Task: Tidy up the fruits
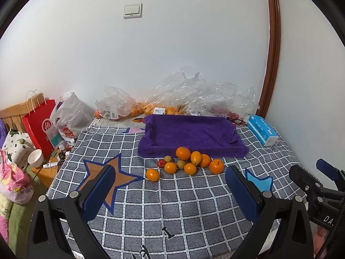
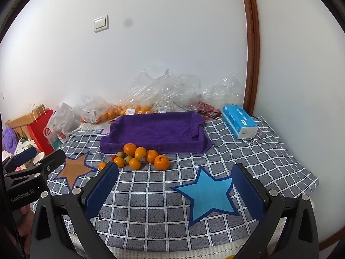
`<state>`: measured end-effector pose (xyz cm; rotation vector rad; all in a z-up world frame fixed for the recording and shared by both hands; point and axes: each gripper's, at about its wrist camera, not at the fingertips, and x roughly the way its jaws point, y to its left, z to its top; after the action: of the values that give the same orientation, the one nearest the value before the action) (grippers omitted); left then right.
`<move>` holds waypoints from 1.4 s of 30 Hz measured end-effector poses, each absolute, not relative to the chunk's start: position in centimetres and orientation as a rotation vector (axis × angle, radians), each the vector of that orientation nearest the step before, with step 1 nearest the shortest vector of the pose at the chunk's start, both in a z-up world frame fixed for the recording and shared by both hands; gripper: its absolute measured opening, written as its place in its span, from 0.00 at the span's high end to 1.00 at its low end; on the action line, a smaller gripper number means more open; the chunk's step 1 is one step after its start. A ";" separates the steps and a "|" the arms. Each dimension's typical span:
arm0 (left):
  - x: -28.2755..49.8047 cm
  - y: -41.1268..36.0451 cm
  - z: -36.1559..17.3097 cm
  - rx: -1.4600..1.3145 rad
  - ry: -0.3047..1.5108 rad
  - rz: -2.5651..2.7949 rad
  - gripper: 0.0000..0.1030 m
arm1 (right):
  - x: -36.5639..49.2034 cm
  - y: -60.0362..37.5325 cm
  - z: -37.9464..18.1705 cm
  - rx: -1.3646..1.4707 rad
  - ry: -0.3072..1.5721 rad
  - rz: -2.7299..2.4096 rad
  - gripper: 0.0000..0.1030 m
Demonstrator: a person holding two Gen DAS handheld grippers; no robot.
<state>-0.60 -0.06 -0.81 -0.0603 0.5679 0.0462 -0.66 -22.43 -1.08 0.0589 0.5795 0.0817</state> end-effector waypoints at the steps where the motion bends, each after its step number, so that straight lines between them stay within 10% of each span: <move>1: -0.4 0.1 -0.9 -0.062 0.570 0.046 0.01 | -0.5 -22.4 -1.2 0.063 0.580 0.091 0.00; 36: 11.9 7.1 -8.3 -0.150 0.742 0.046 0.06 | 12.9 -19.7 -8.2 -0.024 0.693 0.122 0.00; 42: 13.2 8.1 -10.3 -0.146 0.788 0.077 0.06 | 15.3 -18.9 -11.8 0.013 0.792 0.191 0.14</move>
<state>13.19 8.07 -10.26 -0.1458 0.7881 0.0771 15.33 -18.94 -11.84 0.0130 0.7918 0.1906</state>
